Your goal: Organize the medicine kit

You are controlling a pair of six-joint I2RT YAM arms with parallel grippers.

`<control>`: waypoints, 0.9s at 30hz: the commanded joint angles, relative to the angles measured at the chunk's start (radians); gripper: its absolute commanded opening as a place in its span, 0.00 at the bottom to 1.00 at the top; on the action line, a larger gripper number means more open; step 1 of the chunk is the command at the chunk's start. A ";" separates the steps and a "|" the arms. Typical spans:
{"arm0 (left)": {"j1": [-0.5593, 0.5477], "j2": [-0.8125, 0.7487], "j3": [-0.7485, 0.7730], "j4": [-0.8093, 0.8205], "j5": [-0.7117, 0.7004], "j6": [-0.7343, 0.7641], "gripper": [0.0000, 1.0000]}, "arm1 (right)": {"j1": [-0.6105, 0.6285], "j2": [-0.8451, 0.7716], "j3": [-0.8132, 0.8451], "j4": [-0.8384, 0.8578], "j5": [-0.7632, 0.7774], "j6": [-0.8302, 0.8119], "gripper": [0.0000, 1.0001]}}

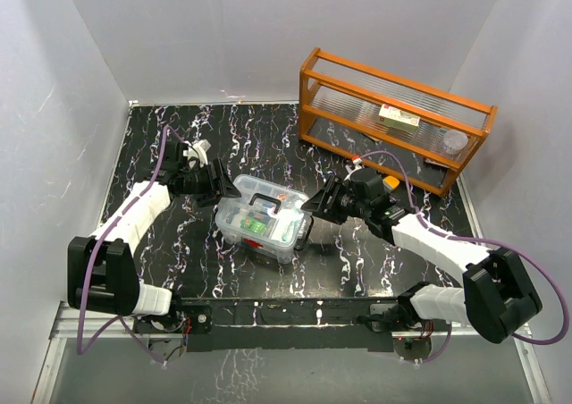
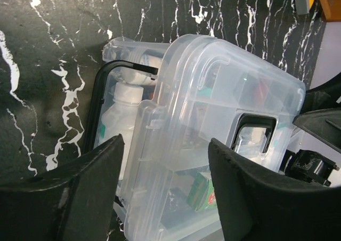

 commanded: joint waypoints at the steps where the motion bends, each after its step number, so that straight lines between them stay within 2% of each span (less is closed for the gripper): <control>1: -0.002 0.029 0.002 -0.039 -0.024 0.024 0.58 | -0.002 0.014 -0.036 -0.041 0.069 -0.008 0.46; 4: -0.003 0.030 -0.006 -0.042 -0.025 0.033 0.55 | -0.002 -0.027 -0.053 -0.005 0.052 -0.011 0.54; 6: -0.002 0.028 -0.010 -0.045 -0.032 0.037 0.55 | -0.003 -0.066 -0.069 0.022 0.057 -0.008 0.66; 9: -0.001 0.027 -0.012 -0.051 -0.032 0.040 0.55 | -0.002 -0.117 -0.092 0.040 0.072 0.001 0.78; 12: -0.002 0.027 -0.012 -0.050 -0.027 0.040 0.55 | -0.001 -0.123 -0.121 0.055 0.045 -0.003 0.86; 14: -0.001 0.027 -0.010 -0.049 -0.026 0.039 0.56 | -0.002 -0.117 -0.155 0.128 -0.014 -0.001 0.91; 20: -0.002 0.025 -0.009 -0.048 -0.019 0.031 0.57 | 0.000 -0.091 -0.256 0.348 -0.111 0.074 0.98; 27: -0.002 0.020 -0.029 -0.036 -0.012 0.021 0.56 | 0.005 0.018 -0.280 0.514 -0.150 0.142 0.98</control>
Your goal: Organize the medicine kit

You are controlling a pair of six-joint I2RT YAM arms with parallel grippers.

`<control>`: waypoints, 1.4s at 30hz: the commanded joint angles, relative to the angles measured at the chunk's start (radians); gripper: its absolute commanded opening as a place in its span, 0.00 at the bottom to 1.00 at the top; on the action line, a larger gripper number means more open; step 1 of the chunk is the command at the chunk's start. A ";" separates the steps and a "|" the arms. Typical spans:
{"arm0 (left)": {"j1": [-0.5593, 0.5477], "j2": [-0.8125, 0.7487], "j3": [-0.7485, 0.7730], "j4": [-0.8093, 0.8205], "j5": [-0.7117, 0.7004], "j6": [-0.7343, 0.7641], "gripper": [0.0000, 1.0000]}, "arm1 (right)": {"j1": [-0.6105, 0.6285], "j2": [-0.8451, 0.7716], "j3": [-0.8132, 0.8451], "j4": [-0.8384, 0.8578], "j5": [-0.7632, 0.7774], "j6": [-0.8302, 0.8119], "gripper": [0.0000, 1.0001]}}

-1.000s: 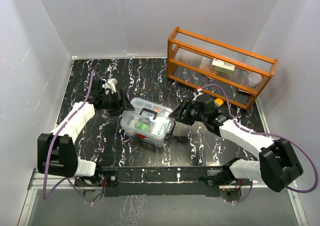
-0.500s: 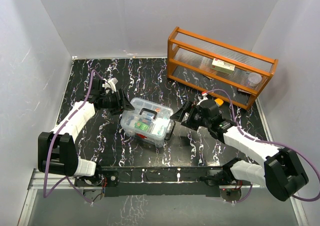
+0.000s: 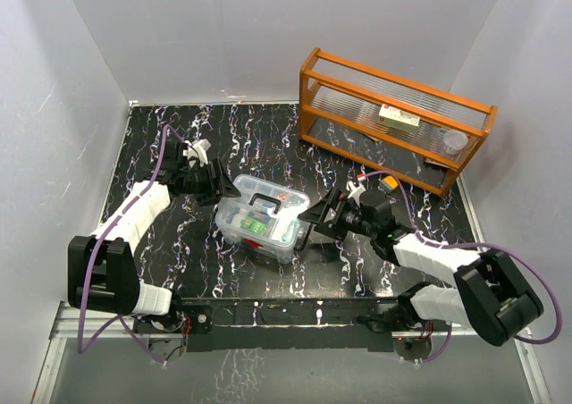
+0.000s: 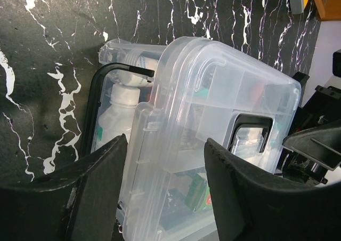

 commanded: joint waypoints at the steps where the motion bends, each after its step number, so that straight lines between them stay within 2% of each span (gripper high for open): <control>1: -0.004 0.009 -0.032 -0.048 -0.036 0.021 0.55 | 0.010 0.072 -0.012 0.160 -0.051 0.040 0.98; 4: -0.005 0.004 -0.041 -0.042 -0.036 0.015 0.53 | 0.022 0.119 -0.054 0.228 -0.067 0.063 0.92; 8: -0.004 -0.002 -0.046 -0.036 -0.035 0.010 0.51 | 0.038 0.119 -0.062 0.259 -0.068 0.090 0.78; 10: -0.004 -0.004 -0.048 -0.034 -0.033 0.007 0.51 | 0.041 0.098 -0.058 0.192 -0.043 0.093 0.70; 12: -0.003 -0.008 -0.049 -0.031 -0.032 0.005 0.51 | 0.044 0.072 -0.035 0.048 0.003 0.065 0.63; 14: -0.004 -0.010 -0.049 -0.028 -0.030 0.005 0.51 | 0.044 0.044 0.012 -0.075 0.042 0.041 0.57; 17: -0.004 -0.010 -0.051 -0.021 -0.028 0.001 0.51 | 0.048 -0.005 0.013 -0.171 0.073 0.038 0.51; 25: -0.004 -0.010 -0.081 0.001 -0.030 -0.001 0.48 | 0.049 -0.087 0.086 -0.307 0.092 0.014 0.45; 37: -0.004 -0.023 -0.083 0.015 -0.011 -0.001 0.47 | 0.055 -0.111 0.196 -0.439 0.068 0.007 0.47; 42: -0.003 -0.036 -0.085 0.020 -0.007 0.003 0.47 | 0.056 -0.121 0.225 -0.455 0.047 0.023 0.39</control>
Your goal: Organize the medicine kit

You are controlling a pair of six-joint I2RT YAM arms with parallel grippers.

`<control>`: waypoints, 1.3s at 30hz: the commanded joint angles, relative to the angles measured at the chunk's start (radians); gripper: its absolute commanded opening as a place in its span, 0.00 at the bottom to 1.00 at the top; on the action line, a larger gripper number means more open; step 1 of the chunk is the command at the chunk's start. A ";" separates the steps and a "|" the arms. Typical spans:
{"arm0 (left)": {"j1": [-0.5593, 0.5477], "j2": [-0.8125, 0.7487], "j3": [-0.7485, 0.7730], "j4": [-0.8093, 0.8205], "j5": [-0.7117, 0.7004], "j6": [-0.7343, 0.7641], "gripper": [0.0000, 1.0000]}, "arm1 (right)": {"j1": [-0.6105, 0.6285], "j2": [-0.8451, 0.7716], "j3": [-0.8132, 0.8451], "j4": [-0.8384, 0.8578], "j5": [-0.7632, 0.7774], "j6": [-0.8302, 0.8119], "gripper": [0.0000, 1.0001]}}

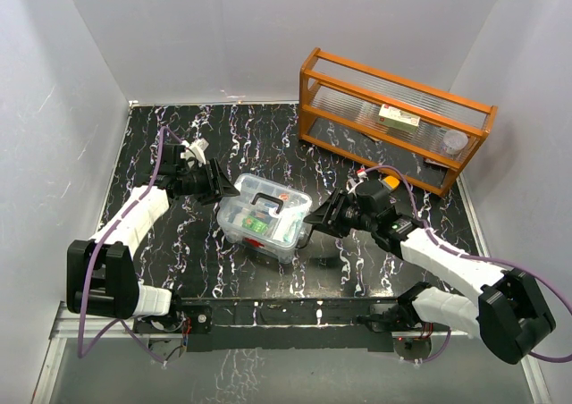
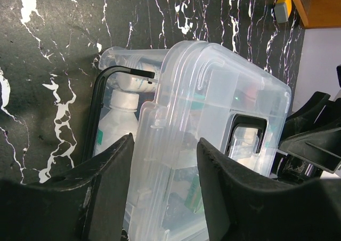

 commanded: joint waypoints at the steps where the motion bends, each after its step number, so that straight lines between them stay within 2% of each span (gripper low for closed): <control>1: -0.015 -0.009 -0.036 -0.074 -0.037 0.035 0.47 | 0.009 -0.019 0.065 -0.062 -0.020 -0.004 0.37; 15: -0.014 -0.009 -0.042 -0.068 -0.032 0.037 0.47 | 0.010 -0.016 0.125 -0.102 -0.023 0.014 0.28; 30: -0.014 -0.006 -0.040 -0.060 -0.012 0.037 0.46 | 0.015 0.035 0.165 -0.062 -0.038 -0.002 0.29; 39: -0.014 -0.003 -0.052 -0.045 0.006 0.030 0.41 | 0.032 0.060 0.197 -0.086 -0.024 -0.019 0.20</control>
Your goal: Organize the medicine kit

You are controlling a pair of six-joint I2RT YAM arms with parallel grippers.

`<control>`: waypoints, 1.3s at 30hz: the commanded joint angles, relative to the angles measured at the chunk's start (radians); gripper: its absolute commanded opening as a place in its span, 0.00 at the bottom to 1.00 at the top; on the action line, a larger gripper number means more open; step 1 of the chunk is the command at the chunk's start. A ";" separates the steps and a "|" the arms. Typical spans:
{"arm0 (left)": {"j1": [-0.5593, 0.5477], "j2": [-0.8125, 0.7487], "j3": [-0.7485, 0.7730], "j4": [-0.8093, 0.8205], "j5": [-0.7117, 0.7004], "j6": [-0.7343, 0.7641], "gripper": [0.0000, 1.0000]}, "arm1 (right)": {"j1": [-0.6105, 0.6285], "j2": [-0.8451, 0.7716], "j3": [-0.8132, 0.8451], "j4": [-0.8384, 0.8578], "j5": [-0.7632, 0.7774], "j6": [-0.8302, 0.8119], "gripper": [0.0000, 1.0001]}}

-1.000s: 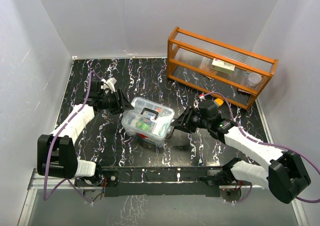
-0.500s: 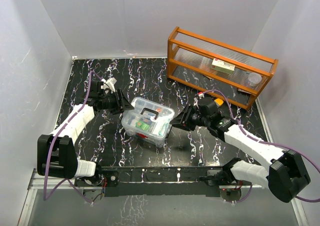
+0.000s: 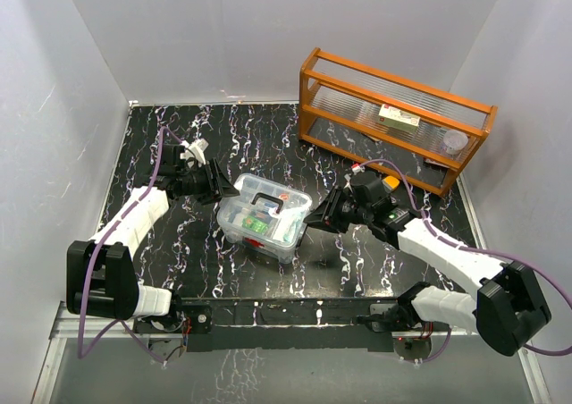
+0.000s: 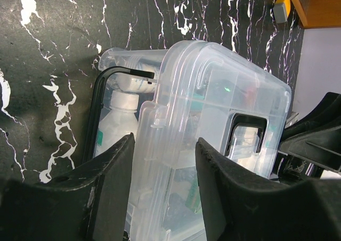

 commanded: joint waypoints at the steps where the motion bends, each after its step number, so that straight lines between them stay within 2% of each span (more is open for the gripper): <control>1: -0.015 0.002 -0.048 -0.051 0.003 0.024 0.40 | 0.025 0.017 0.088 0.048 0.010 -0.013 0.20; 3: -0.016 0.002 -0.050 -0.045 0.011 0.020 0.39 | 0.036 0.025 0.116 0.009 0.033 -0.021 0.22; 7: -0.015 -0.002 -0.056 -0.043 0.009 0.020 0.39 | 0.070 0.042 0.172 -0.064 0.088 -0.031 0.32; 12: -0.015 -0.008 -0.064 -0.035 0.013 0.016 0.39 | 0.103 0.059 0.212 -0.095 0.144 -0.032 0.38; 15: -0.016 -0.009 -0.070 -0.029 0.016 0.015 0.39 | 0.135 0.086 0.254 -0.148 0.202 -0.045 0.37; 17: -0.016 -0.010 -0.073 -0.027 0.018 0.015 0.39 | 0.165 0.102 0.292 -0.183 0.258 -0.049 0.31; 21: -0.015 -0.013 -0.082 -0.019 0.031 0.014 0.39 | 0.210 0.138 0.369 -0.243 0.335 -0.059 0.27; 28: -0.014 -0.012 -0.093 -0.011 0.042 0.014 0.39 | 0.252 0.187 0.463 -0.303 0.403 -0.082 0.27; 39: -0.014 -0.016 -0.095 0.000 0.051 -0.002 0.39 | 0.252 0.157 0.496 -0.347 0.498 -0.157 0.46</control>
